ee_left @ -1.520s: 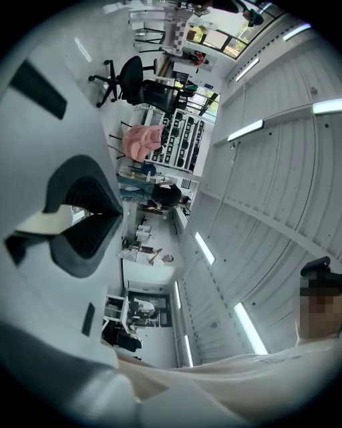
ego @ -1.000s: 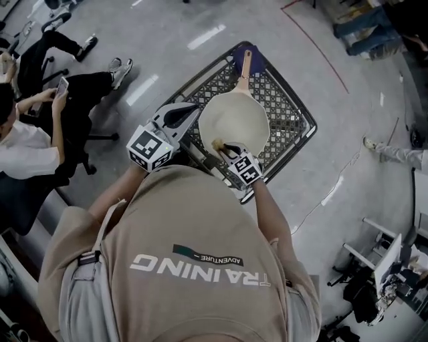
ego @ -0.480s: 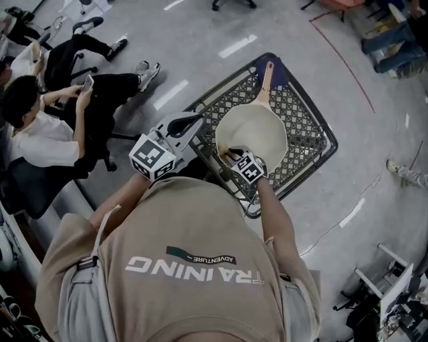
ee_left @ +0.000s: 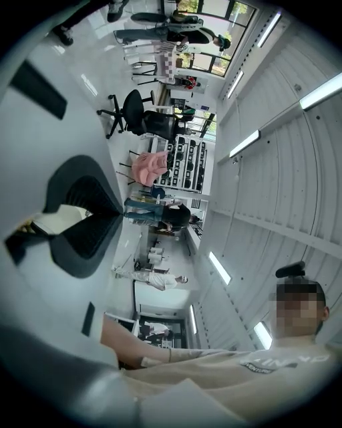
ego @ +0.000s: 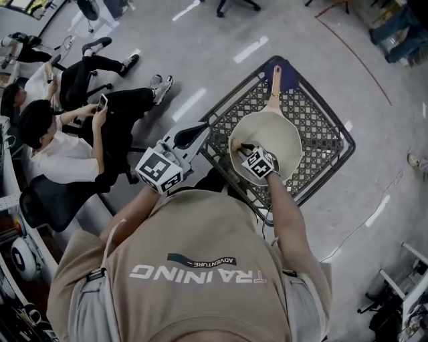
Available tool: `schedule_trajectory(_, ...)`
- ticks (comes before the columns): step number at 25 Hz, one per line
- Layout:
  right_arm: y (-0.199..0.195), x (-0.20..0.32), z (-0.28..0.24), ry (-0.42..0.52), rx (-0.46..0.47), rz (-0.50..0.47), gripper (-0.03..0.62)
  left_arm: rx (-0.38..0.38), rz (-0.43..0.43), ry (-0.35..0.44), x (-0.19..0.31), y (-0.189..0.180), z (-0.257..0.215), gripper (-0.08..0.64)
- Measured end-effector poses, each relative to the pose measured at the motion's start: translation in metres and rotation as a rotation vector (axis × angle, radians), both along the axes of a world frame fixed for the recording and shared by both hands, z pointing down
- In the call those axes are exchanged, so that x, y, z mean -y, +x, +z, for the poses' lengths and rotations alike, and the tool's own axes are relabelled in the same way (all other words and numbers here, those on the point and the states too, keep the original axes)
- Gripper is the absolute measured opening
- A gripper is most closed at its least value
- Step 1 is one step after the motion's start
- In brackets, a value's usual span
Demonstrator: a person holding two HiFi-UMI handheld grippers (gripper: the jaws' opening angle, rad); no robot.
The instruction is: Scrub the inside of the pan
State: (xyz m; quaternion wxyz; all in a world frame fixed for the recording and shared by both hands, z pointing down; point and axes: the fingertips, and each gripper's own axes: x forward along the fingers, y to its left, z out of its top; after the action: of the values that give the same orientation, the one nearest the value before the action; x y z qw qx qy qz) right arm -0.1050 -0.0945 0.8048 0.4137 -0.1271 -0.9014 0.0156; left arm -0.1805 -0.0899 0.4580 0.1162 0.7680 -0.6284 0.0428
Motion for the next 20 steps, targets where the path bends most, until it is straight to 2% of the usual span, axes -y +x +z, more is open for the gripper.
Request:
schedule_trajectory(4,-0.011,0.014,0.001,0.025,0.015,0.042,0.091,-0.006,-0.006,0.002,0.0,-0.006,-0.006,0.017)
schedule_trajectory(13,-0.023,0.056,0.009,0.187,0.012,0.101,0.092,-0.004,0.003,-0.017,-0.005,-0.012,0.001,0.018)
schedule_trajectory(16,-0.021,0.071,0.013,0.3,-0.017,0.091,0.092,-0.009,0.009,-0.017,-0.007,-0.013,0.001,0.017)
schedule_trajectory(20,-0.017,0.099,0.016,0.504,-0.081,0.041,0.092,-0.017,0.013,-0.009,-0.009,-0.016,-0.001,0.018)
